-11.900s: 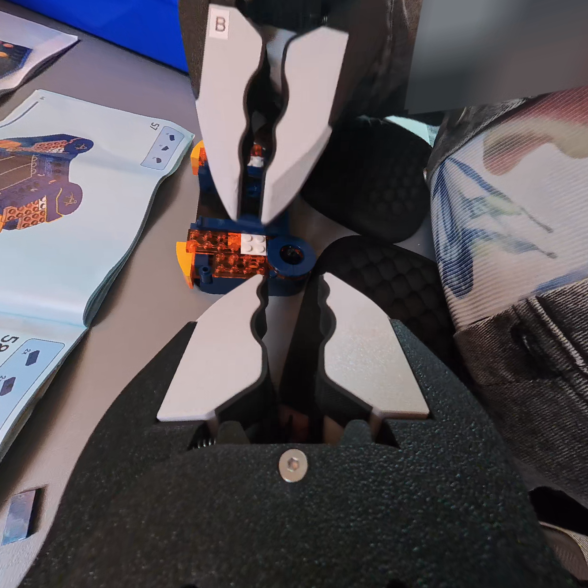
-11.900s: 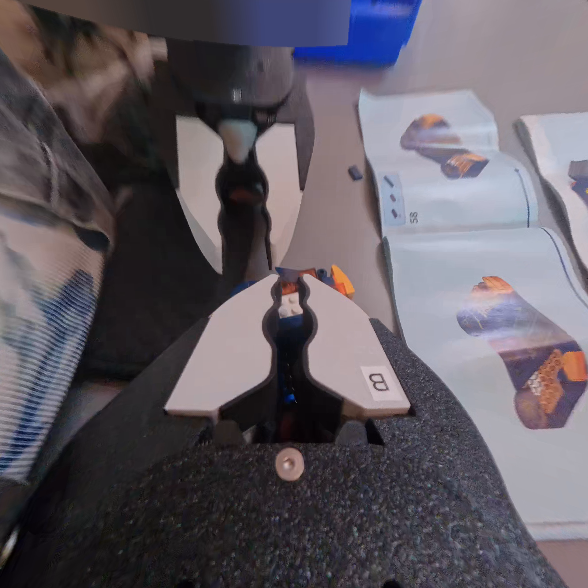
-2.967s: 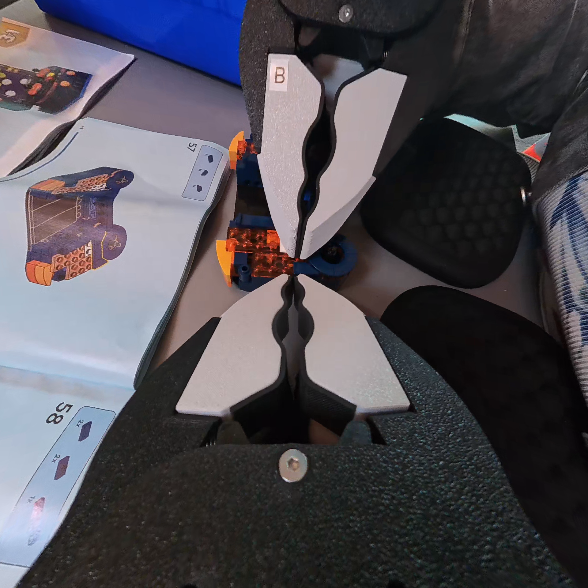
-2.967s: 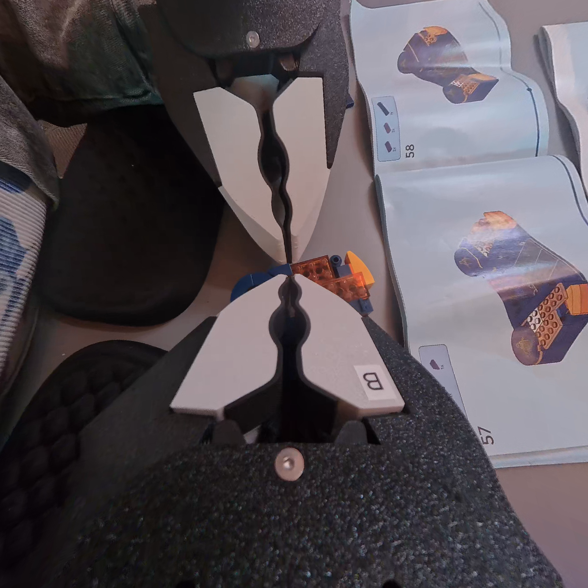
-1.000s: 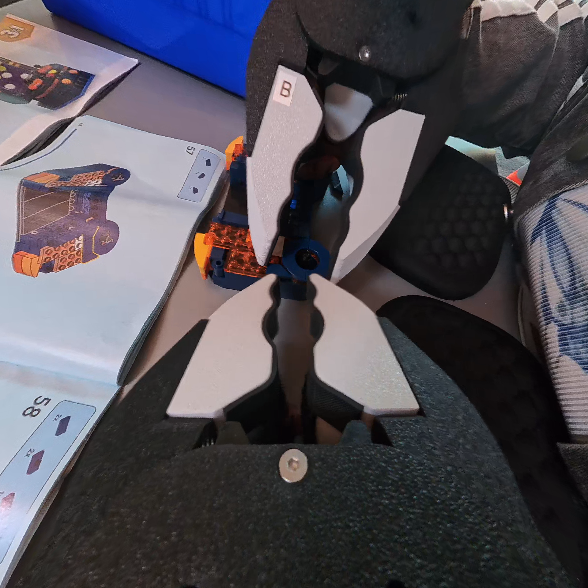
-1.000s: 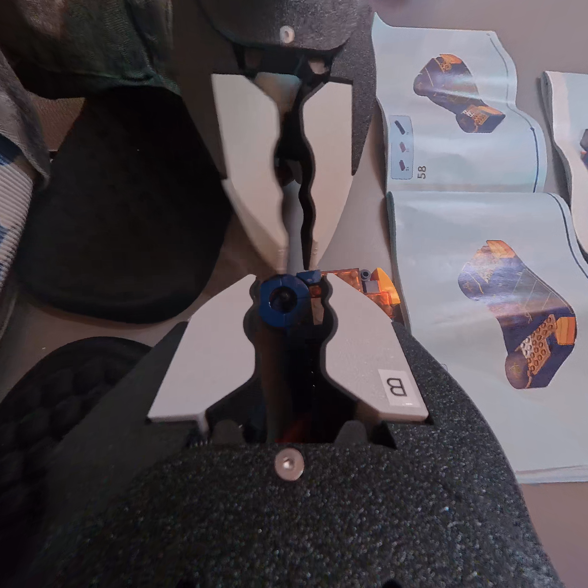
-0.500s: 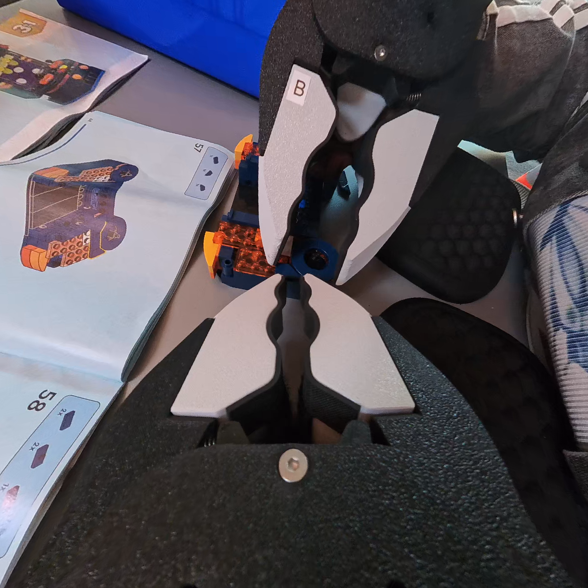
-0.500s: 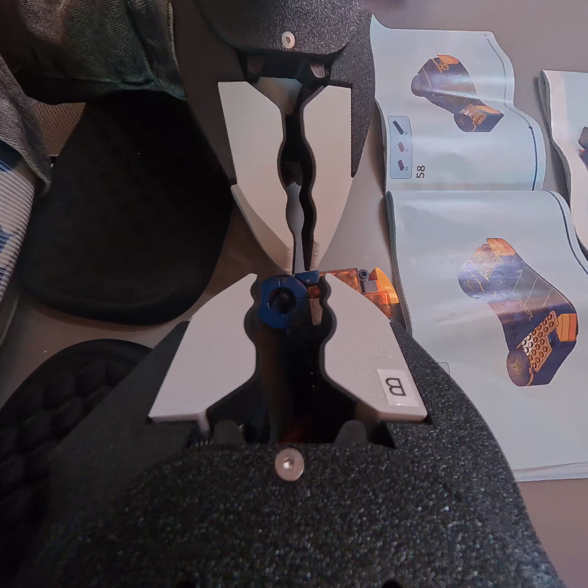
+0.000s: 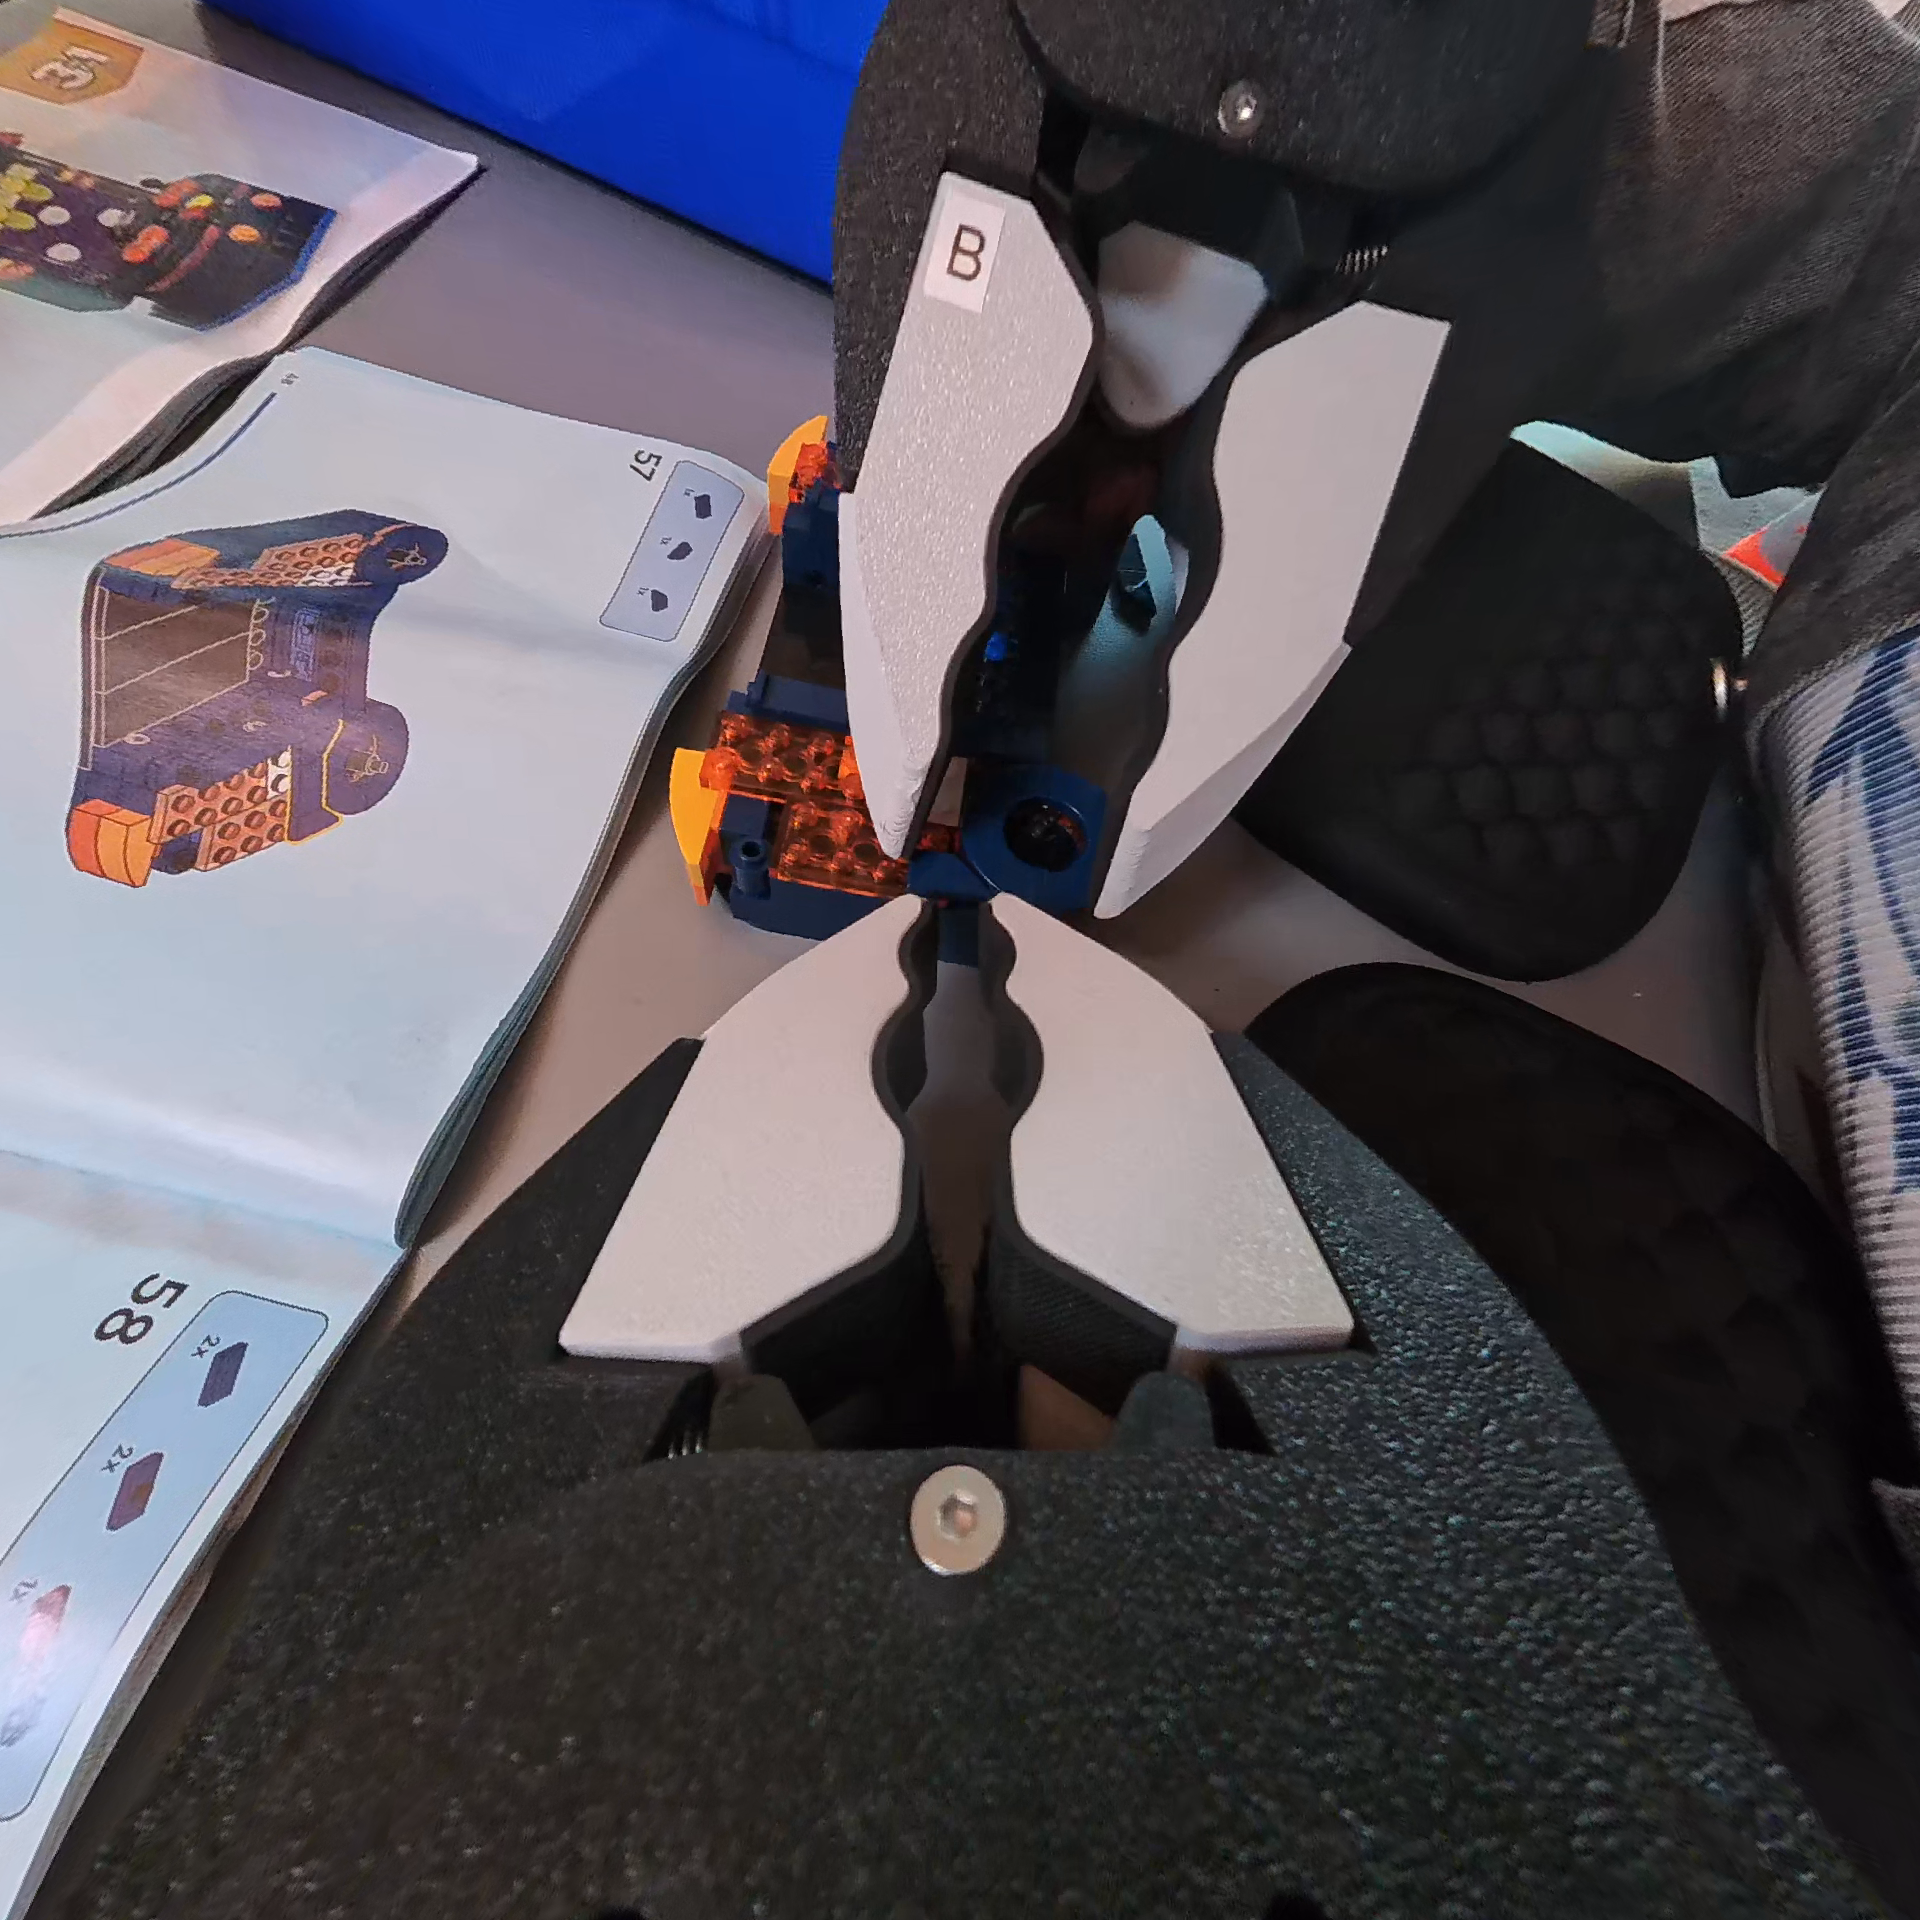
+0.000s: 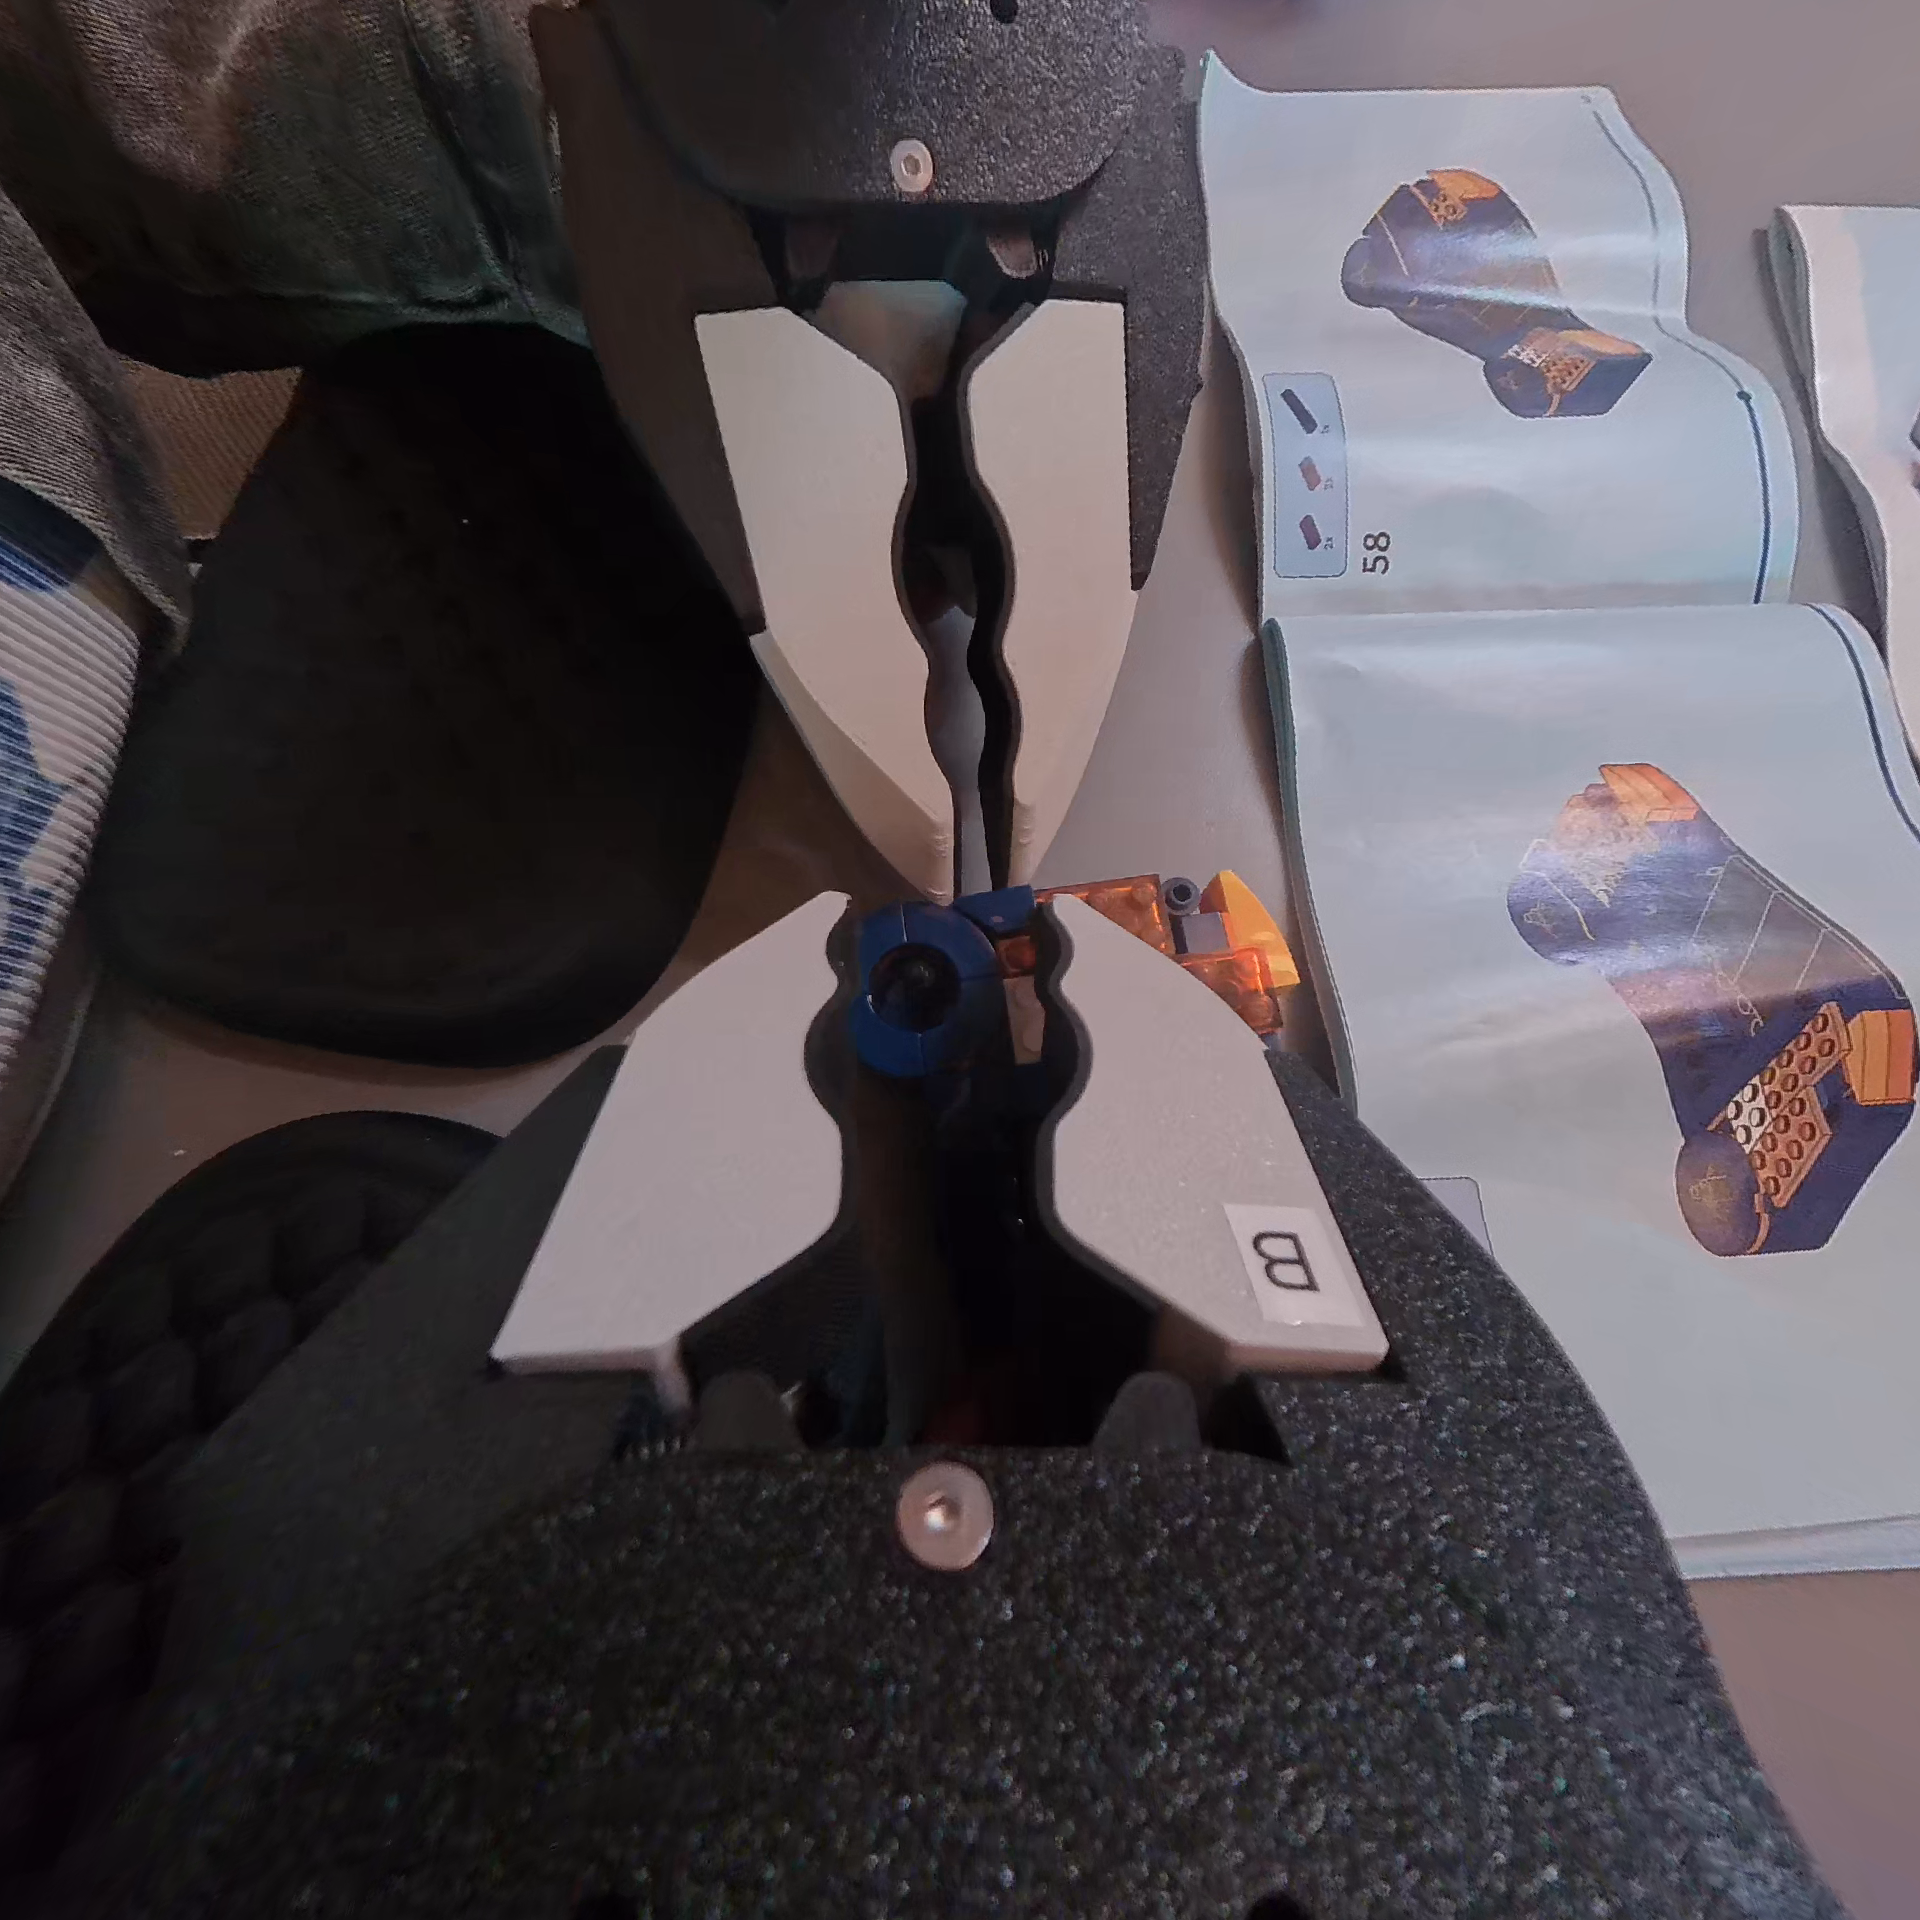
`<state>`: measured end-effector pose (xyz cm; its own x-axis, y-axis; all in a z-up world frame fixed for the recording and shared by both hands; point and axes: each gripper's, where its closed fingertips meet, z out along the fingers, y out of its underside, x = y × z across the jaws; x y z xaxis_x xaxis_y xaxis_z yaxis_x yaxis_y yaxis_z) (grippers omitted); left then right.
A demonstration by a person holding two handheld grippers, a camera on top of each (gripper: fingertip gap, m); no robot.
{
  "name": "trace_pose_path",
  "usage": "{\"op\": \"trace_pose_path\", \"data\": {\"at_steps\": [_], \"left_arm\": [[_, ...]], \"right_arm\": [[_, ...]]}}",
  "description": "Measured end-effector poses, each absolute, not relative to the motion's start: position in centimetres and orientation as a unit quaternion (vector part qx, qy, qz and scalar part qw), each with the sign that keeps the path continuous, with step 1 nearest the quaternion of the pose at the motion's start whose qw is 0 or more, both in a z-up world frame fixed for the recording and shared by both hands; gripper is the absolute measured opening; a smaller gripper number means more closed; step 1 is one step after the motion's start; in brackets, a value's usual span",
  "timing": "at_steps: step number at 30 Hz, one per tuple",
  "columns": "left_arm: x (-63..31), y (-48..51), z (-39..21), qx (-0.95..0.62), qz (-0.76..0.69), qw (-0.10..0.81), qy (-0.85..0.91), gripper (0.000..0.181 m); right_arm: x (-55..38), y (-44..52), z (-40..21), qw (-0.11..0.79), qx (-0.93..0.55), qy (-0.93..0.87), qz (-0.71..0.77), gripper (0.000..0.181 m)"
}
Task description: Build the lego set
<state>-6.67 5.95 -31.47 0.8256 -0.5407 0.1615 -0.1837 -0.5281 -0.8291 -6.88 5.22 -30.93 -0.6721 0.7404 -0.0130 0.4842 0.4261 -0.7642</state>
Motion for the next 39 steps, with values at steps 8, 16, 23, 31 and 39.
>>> {"op": "trace_pose_path", "data": {"at_steps": [8, 16, 23, 31, 39], "left_arm": [[-6.7, 6.0, -31.0, -0.842, -0.192, 0.454, 0.220, 0.009], [-6.8, 6.1, -31.0, -0.842, -0.189, 0.455, 0.218, 0.008], [-6.8, 6.1, -31.0, -0.844, -0.206, 0.450, 0.209, 0.007], [-7.1, 6.2, -30.9, -0.837, -0.377, 0.384, 0.100, 0.011], [-6.9, 6.2, -31.7, -0.849, -0.404, 0.335, 0.070, 0.030]], "right_arm": [[-6.8, 5.2, -30.9, 0.159, -0.371, -0.828, 0.390, 0.032], [-6.9, 5.2, -31.0, 0.157, -0.373, -0.827, 0.391, 0.032], [-6.9, 5.2, -30.9, 0.154, -0.376, -0.825, 0.393, 0.032], [-6.9, 5.2, -31.0, 0.154, -0.374, -0.826, 0.393, 0.031], [-6.9, 5.2, -31.0, 0.156, -0.373, -0.826, 0.392, 0.031]]}}
